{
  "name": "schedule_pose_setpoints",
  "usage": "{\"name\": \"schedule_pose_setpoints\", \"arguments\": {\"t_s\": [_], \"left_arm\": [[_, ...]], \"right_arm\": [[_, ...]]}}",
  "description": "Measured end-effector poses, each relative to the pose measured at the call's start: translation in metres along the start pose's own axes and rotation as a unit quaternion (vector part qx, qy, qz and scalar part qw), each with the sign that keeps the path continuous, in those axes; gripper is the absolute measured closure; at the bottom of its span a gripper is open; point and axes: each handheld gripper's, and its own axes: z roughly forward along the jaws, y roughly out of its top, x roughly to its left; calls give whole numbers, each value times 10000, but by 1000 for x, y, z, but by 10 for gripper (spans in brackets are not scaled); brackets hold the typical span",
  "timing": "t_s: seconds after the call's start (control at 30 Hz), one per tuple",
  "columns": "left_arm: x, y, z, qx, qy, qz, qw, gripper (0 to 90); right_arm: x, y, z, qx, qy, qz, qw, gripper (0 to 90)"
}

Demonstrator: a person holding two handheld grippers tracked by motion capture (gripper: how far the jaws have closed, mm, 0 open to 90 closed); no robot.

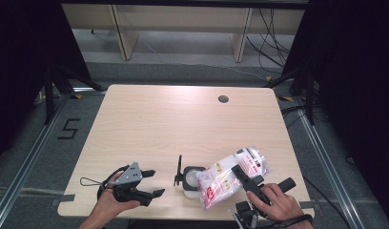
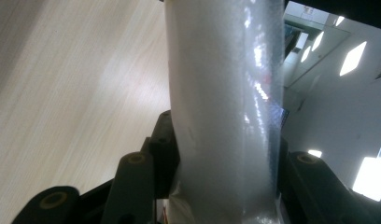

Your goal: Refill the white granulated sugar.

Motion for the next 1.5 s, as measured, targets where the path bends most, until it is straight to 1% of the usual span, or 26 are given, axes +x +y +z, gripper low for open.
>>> {"name": "schedule_pose_setpoints", "arguments": {"t_s": [0.03,0.07,0.2,0.23,0.27,0.33,0.37,0.4,0.43,0.47,0.5,0.53,0.57,0.6,0.7,0.87,0.9,0.97,1.0,1.07,1.1,1.2,1.37,1.4,1.43,1.5], "left_arm": [[0,0,0,0,-1,-18,10000,250],[-2,-1,0,0,11,-162,9999,250],[-1,-1,0,13,5,-129,9999,250],[-1,-1,0,19,0,-65,10000,250],[-1,-1,0,14,14,-127,9999,250],[-2,-1,0,-15,11,-163,9999,250],[-1,-1,0,-9,-1,-62,10000,250],[-1,-1,0,0,13,-100,9999,250],[-1,-1,0,3,9,-87,10000,250],[0,-1,0,22,-9,5,10000,250],[0,-1,-1,25,5,-42,10000,250],[-2,-1,0,-8,17,-157,9999,250],[-1,-1,0,-8,18,-143,9999,250],[0,-1,-1,20,8,-50,10000,250],[-1,-1,0,-34,15,-68,10000,250],[-1,-1,0,-30,19,-66,10000,250],[0,-1,-1,18,24,-57,10000,250],[-1,-1,-1,23,36,-60,10000,250],[0,-1,0,-31,19,-64,10000,250],[-1,-1,0,-32,20,-67,10000,250],[-1,-1,-1,21,15,-58,10000,250],[-1,-1,0,-32,19,-62,10000,249],[-1,-1,0,-31,24,-58,10000,250],[-1,-1,0,-30,23,-60,10000,250],[0,-1,-1,14,15,-58,10000,250],[-1,-1,0,-26,24,-56,10000,250]], "right_arm": [[-1,0,0,-6,-5,-39,10000,606],[-1,0,0,-5,3,-51,10000,606],[-2,0,0,-7,-13,-44,10000,607],[-2,0,0,-10,-15,-55,10000,607],[-2,0,0,0,-17,-40,10000,607],[-2,1,0,19,6,-62,10000,607],[-3,1,0,15,7,-90,10000,607],[-2,1,0,-21,-36,-81,10000,607],[-2,1,0,-23,-35,-78,10000,608],[-2,2,0,-31,-28,-68,10000,608],[-2,2,-1,-27,-24,-50,10000,608],[-2,2,-1,-8,-26,-24,10000,608],[-2,2,-1,2,-29,-20,10000,608],[-2,2,-1,-14,-19,-37,10000,608],[-3,2,-1,-36,-37,-64,10000,608],[-3,1,-1,-16,-34,-104,9999,608],[-3,1,-1,-10,-25,-122,9999,609],[-3,1,0,-3,-9,-130,9999,609],[-3,1,0,-2,-13,-134,9999,609],[-3,1,0,-3,-11,-116,9999,609],[-2,1,0,19,5,-105,9999,609],[-3,1,0,19,35,-147,9999,609],[-4,2,-1,56,21,-169,9998,609],[-5,2,-1,35,57,-166,9998,610],[-5,2,-1,37,55,-177,9998,609],[-6,1,-2,55,52,-182,9998,610]]}}
